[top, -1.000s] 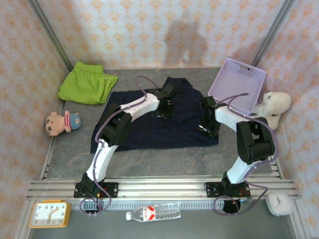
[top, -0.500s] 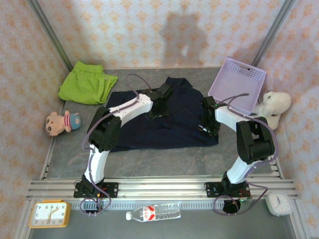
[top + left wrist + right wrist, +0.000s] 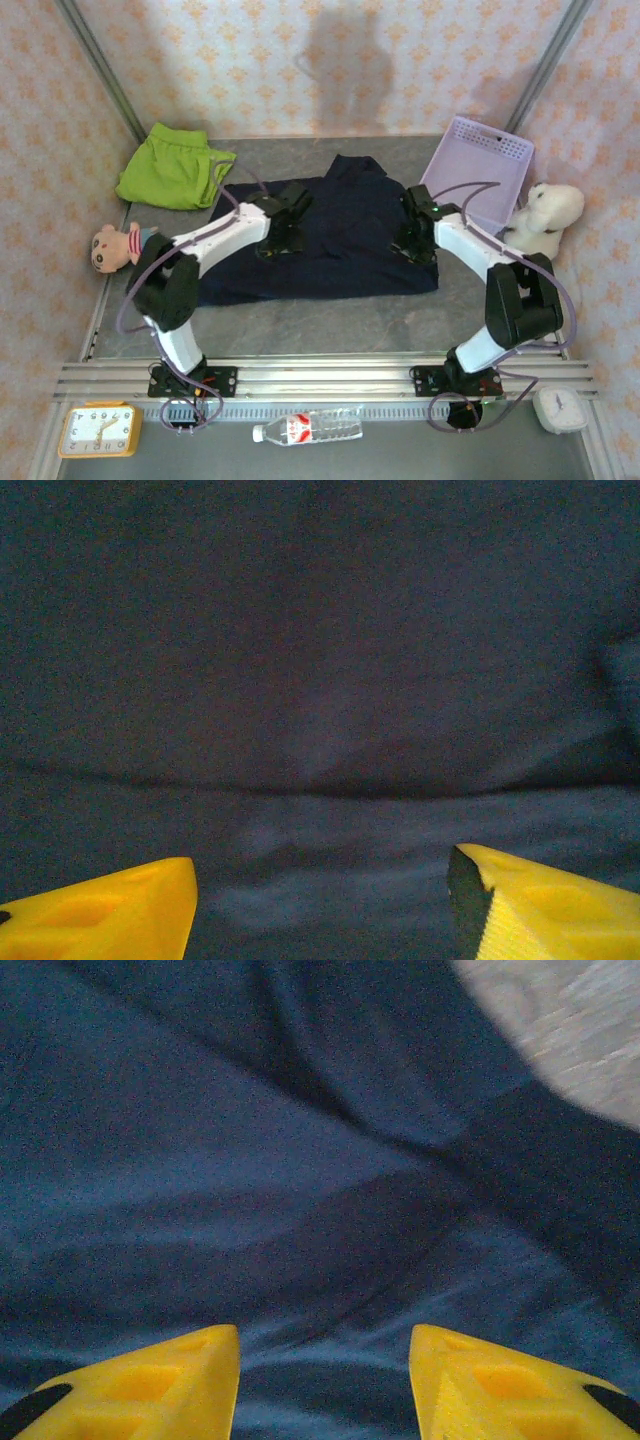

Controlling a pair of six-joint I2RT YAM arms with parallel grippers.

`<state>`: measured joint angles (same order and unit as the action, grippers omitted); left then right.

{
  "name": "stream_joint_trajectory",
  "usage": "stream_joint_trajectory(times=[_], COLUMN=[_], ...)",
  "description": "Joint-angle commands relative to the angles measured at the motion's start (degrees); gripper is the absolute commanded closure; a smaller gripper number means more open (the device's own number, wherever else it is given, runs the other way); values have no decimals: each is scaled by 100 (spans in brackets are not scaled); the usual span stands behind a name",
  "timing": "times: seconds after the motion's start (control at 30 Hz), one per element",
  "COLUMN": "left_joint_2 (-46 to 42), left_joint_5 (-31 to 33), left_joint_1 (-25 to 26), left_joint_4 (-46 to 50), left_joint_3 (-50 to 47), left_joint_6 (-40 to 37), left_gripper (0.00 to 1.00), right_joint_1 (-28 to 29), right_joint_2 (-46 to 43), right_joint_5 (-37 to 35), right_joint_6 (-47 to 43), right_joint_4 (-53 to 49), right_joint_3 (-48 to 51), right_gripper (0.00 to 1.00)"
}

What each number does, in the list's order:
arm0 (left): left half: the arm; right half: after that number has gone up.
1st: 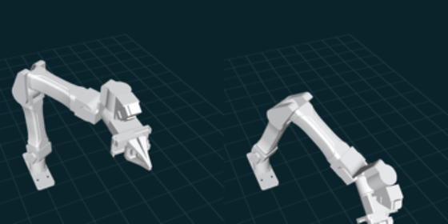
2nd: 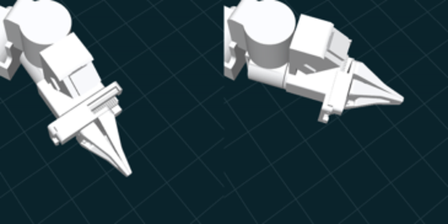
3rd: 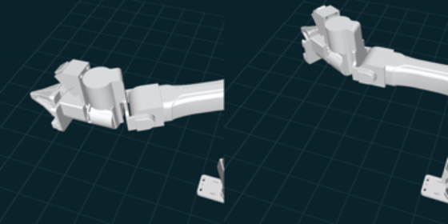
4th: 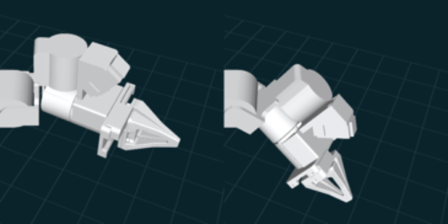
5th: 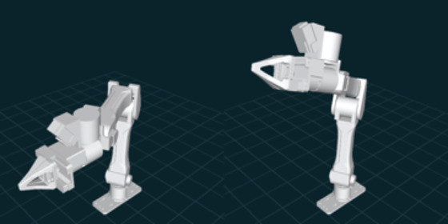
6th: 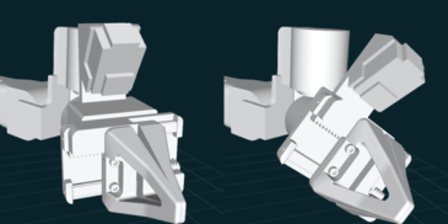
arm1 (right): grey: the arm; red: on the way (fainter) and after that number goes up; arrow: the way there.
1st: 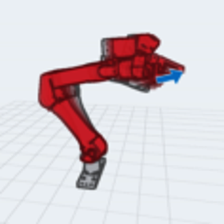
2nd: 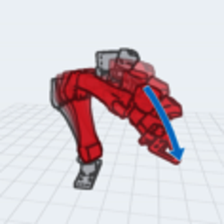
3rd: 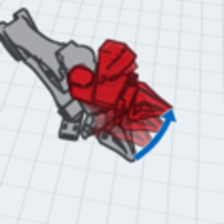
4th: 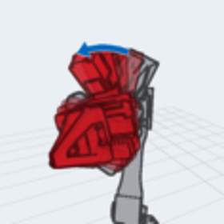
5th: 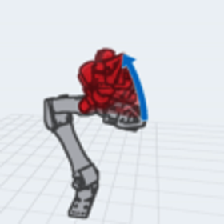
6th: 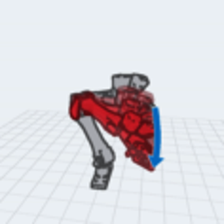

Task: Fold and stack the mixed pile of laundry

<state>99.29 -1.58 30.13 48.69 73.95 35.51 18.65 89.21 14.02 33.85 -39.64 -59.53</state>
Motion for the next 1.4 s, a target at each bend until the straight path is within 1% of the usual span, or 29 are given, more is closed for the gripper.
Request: stream_joint_trajectory(times=[0.0,0.1,0.2,0.23,0.4,0.53,0.6,0.67,0.73,0.8,0.9,0.97,1.07,1.13,1.23,1.37], left_joint_2=[-235,-360,-363,-329,-299,-573,-796,-1104,-1409,-1754,-2040,-1879,-1369,-1019,-448,320], left_joint_5=[171,239,442,454,137,-315,-566,-748,-765,-756,-536,-414,-192,-20,230,487], left_joint_1=[-485,-815,-877,-882,-877,-828,-713,-472,-260,-189,-323,-598,-952,-1078,-1213,-1380], left_joint_4=[94,-59,-197,-241,-412,-452,-407,-271,-61,132,269,324,400,393,372,316], left_joint_3=[-620,-985,-1188,-1267,-1733,-2294,-2565,-2780,-2841,-2850,-2576,-2081,-1158,-564,235,998], left_joint_6=[16,53,27,43,217,504,720,987,1224,1416,1379,1058,515,262,151,295], left_gripper=[32,31,30,30,30,30,31,31,31,31,30,30,30,30,30,31], right_joint_1=[290,386,389,390,385,389,391,387,392,393,372,316,172,70,-14,-165], right_joint_2=[270,737,1123,1187,1132,754,468,175,-25,-213,-385,-304,89,445,879,1524], right_joint_5=[-107,-262,-622,-697,-814,-738,-594,-276,190,537,603,552,392,238,62,-286], right_joint_6=[92,191,276,274,258,313,341,346,268,168,-50,-206,-333,-303,-167,-158], right_joint_4=[-71,-87,-222,-226,-346,-471,-517,-513,-492,-491,-681,-879,-1090,-1121,-871,-828], right_joint_3=[-309,-491,-513,-450,125,756,1047,1316,1442,1424,923,263,-791,-1403,-1999,-2809], right_gripper=[51,49,38,37,34,34,34,34,35,35,34,34,34,34,35,35])
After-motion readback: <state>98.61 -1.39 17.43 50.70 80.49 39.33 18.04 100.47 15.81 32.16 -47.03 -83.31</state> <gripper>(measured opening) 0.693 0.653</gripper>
